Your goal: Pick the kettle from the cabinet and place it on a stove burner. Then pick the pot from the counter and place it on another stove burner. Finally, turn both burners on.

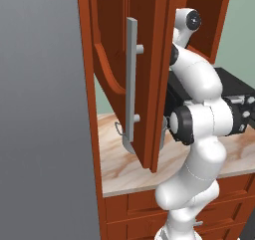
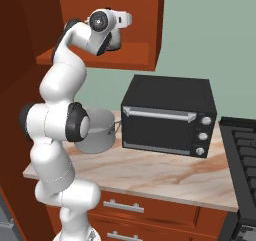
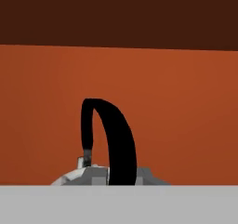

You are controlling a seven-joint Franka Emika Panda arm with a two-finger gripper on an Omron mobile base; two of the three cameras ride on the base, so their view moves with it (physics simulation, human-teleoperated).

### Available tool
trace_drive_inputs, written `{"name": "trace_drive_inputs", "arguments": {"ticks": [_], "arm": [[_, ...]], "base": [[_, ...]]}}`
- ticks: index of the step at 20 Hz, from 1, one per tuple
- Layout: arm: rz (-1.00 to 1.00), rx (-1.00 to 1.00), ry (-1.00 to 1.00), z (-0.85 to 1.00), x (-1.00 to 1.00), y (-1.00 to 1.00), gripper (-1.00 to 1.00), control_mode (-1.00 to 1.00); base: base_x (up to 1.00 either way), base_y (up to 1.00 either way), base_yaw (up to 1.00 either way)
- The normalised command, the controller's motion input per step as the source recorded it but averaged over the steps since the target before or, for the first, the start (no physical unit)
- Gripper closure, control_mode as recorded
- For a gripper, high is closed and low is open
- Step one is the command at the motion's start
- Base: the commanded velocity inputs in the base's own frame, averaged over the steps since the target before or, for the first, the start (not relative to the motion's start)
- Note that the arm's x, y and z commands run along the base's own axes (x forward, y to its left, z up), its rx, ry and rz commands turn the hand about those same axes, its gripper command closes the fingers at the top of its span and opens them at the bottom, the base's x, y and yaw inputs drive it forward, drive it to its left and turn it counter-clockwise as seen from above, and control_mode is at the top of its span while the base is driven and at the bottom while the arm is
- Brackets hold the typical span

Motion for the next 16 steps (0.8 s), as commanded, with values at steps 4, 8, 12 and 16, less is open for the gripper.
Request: {"name": "trace_drive_inputs", "arguments": {"ticks": [4, 8, 12, 16], "arm": [[0.0, 0.01, 0.0, 0.0, 0.0, 0.0, 1.0, -1.0], [0.0, 0.0, 0.0, 0.0, -0.06, 0.0, 1.0, -1.0], [0.0, 0.0, 0.0, 0.02, -0.1, 0.0, 1.0, -1.0], [0.0, 0.0, 0.0, 0.07, -0.15, 0.0, 1.0, -1.0]], "base": [[0.0, 0.0, 0.0], [0.0, 0.0, 0.0], [0.0, 0.0, 0.0], [0.0, 0.0, 0.0]]}}
